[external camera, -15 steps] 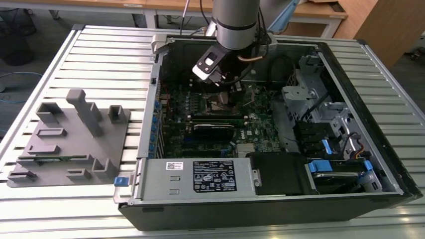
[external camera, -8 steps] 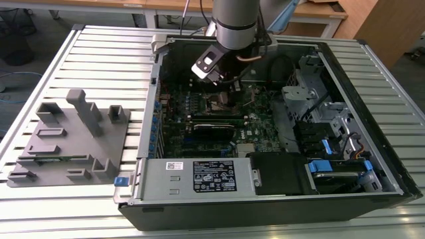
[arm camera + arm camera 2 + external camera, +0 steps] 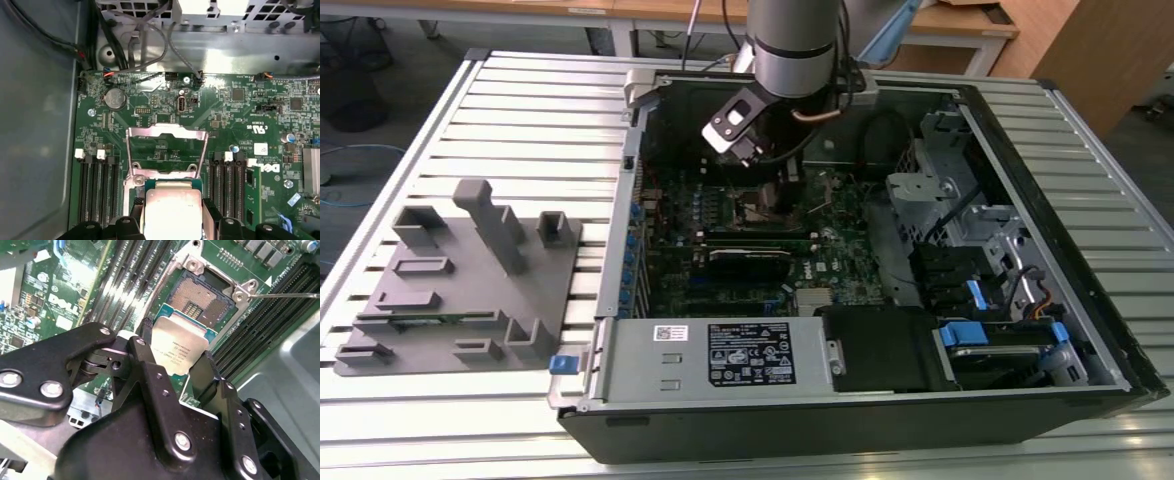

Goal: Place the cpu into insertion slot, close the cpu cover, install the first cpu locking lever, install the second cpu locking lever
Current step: 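Place the cpu into insertion slot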

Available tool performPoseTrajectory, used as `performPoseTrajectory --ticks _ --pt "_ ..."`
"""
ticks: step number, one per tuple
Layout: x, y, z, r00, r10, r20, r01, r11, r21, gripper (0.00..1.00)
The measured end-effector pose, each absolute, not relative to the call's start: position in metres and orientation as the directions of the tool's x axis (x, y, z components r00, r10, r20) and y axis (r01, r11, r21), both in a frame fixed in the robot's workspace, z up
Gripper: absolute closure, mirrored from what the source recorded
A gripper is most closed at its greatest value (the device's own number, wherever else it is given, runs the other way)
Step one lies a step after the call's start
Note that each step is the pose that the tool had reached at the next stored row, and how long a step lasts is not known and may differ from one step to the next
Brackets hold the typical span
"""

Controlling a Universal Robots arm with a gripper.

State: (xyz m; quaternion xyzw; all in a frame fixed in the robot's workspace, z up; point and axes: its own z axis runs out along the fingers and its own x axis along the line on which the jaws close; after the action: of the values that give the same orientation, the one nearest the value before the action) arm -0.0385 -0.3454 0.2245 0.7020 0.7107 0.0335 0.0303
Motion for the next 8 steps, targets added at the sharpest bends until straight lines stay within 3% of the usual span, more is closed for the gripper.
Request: performPoseTrajectory --ticks 8 --pt "-0.0470 -0.3423 0.2229 0.007 1.000 0.004 0.996 -0.007 0.090 0.46"
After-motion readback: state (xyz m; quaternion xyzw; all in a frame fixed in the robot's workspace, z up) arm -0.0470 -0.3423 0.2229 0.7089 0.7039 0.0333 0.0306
